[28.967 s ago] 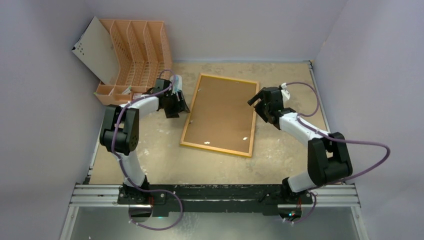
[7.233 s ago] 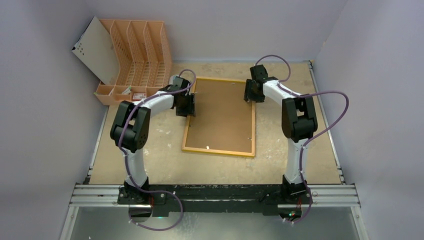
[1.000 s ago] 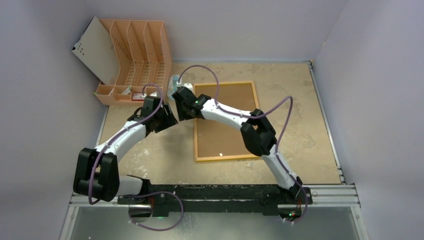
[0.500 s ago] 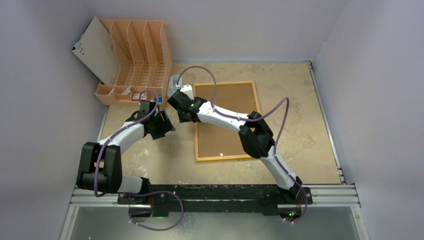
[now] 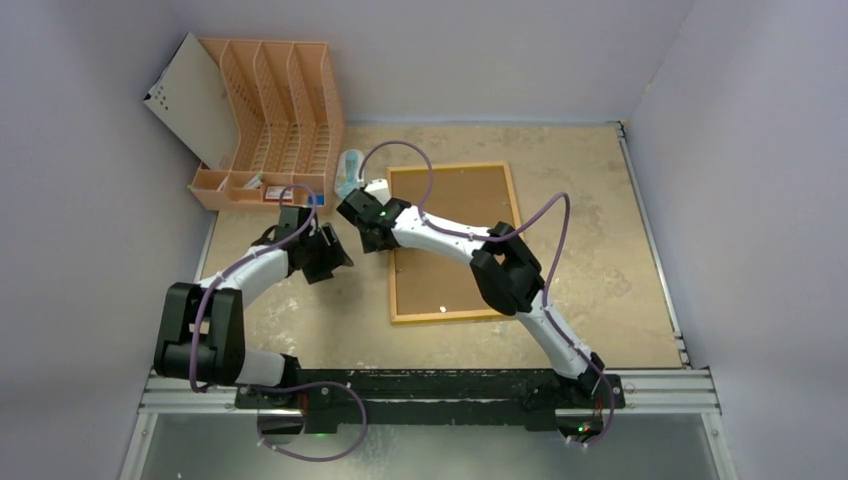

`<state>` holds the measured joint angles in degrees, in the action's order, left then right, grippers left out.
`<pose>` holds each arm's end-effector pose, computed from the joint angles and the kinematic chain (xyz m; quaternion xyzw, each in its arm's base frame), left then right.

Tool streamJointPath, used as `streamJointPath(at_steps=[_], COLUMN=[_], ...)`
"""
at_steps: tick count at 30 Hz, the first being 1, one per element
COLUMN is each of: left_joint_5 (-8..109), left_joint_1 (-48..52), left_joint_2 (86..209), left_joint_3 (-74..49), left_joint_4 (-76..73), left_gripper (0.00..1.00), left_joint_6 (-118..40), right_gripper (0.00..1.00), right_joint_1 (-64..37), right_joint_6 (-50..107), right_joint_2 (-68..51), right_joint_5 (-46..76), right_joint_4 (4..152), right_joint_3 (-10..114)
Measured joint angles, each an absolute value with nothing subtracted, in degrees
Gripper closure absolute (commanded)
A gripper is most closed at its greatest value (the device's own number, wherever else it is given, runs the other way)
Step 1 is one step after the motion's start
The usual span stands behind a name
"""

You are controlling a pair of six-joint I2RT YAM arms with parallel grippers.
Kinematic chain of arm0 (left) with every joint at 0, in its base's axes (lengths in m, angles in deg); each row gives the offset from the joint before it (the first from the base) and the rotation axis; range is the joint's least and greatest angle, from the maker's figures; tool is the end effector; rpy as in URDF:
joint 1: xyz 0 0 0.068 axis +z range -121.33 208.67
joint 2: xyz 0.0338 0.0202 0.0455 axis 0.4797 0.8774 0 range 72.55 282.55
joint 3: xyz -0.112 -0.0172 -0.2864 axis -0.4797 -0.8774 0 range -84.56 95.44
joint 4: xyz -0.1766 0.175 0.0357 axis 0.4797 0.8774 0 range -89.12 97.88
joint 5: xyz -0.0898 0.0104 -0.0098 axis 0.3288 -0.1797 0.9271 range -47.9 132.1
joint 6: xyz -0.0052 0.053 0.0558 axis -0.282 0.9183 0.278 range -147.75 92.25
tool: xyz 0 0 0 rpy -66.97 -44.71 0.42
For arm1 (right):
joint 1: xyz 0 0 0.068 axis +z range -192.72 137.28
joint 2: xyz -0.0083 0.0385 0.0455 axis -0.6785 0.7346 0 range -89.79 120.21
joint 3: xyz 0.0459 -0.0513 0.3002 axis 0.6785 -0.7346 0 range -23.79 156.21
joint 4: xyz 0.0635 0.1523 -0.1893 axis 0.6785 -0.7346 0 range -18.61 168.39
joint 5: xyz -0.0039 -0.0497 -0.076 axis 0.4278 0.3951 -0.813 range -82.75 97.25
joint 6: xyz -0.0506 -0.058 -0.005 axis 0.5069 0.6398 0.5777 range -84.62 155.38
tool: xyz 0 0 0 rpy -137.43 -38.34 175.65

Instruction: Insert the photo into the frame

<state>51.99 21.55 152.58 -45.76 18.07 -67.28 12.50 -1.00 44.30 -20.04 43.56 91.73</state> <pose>0.2528 -0.0429 0.1820 -0.2450 0.9271 -0.1835 0.2161 0.3376 0.4335 0.2053 -0.0780 0.9223 0.0626 0.3733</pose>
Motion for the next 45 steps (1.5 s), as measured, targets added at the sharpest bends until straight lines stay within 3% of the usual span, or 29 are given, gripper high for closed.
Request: streamJointPath(at_steps=[11,17,20,26,35,39,45], left_joint_5=[54.4,56.2,59.0,69.6,86.2,95.1,100.7], left_joint_1=[21.6,21.6,21.8,21.8,21.8,21.1,20.1], left_joint_2=[153.8,153.9,153.9,153.9,156.2,161.1,166.0], left_joint_3=[-46.1,-46.8,-47.6,-49.8,-50.5,-51.2,-54.9], left_joint_4=[17.2,15.3,13.4,5.3,-10.6,-27.3,-44.2], left_gripper=[0.41,0.41,0.39,0.3,0.29,0.35,0.58], left_joint_6=[-67.7,-67.7,-67.8,-69.6,-75.9,-86.2,-99.2], right_gripper=[0.67,0.9,0.95,0.99,0.98,0.98,0.97], right_joint_1=[12.0,10.5,9.5,7.9,5.9,5.6,5.7], right_joint_6=[-2.4,-3.6,-4.7,-5.0,-5.1,-5.3,-5.8], right_joint_2=[46.1,45.8,45.5,44.4,34.1,31.5,31.1], right_joint_5=[-19.6,-18.0,-16.0,-11.9,-4.0,-1.2,-0.1], right_joint_4=[41.1,40.2,40.4,41.1,41.3,42.3,43.3], right_joint_3=[91.8,91.8,91.9,91.7,91.0,90.6,90.6])
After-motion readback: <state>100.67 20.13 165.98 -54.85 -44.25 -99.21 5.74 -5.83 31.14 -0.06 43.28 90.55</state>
